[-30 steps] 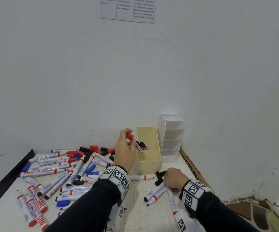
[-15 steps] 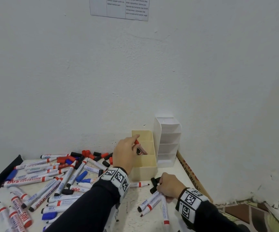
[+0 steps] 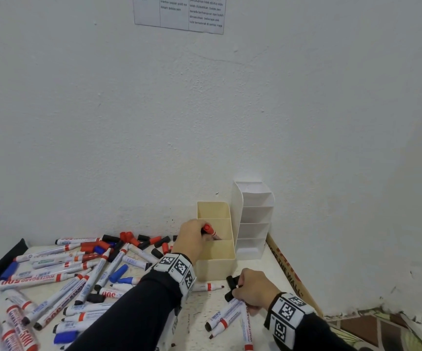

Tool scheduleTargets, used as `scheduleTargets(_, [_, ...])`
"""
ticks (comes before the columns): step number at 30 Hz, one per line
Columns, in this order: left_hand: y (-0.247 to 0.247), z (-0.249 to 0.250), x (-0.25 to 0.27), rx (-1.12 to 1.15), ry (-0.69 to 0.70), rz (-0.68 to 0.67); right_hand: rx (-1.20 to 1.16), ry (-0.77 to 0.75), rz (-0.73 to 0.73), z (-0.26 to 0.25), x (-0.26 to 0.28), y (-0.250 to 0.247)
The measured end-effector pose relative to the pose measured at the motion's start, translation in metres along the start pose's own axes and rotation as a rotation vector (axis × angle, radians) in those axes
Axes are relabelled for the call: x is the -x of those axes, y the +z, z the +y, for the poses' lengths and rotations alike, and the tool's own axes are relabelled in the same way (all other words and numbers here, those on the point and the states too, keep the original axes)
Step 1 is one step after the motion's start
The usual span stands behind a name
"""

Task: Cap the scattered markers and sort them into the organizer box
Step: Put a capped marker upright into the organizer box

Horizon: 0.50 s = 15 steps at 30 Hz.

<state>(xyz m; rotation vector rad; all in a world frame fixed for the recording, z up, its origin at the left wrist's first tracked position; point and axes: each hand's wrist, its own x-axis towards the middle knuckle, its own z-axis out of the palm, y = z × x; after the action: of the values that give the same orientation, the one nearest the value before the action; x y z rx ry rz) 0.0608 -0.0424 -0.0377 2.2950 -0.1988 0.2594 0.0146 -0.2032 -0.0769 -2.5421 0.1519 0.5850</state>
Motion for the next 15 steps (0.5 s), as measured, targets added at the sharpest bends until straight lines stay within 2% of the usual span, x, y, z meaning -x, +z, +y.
scheduleTargets(7, [-0.007, 0.007, 0.001, 0.081, -0.019, 0.121, -0.051, -0.009, 0.014, 0.001, -0.002, -0.001])
scheduleTargets(15, [-0.056, 0.038, -0.013, 0.079, 0.056, 0.263, -0.169, -0.006, 0.021, 0.008, -0.007, -0.004])
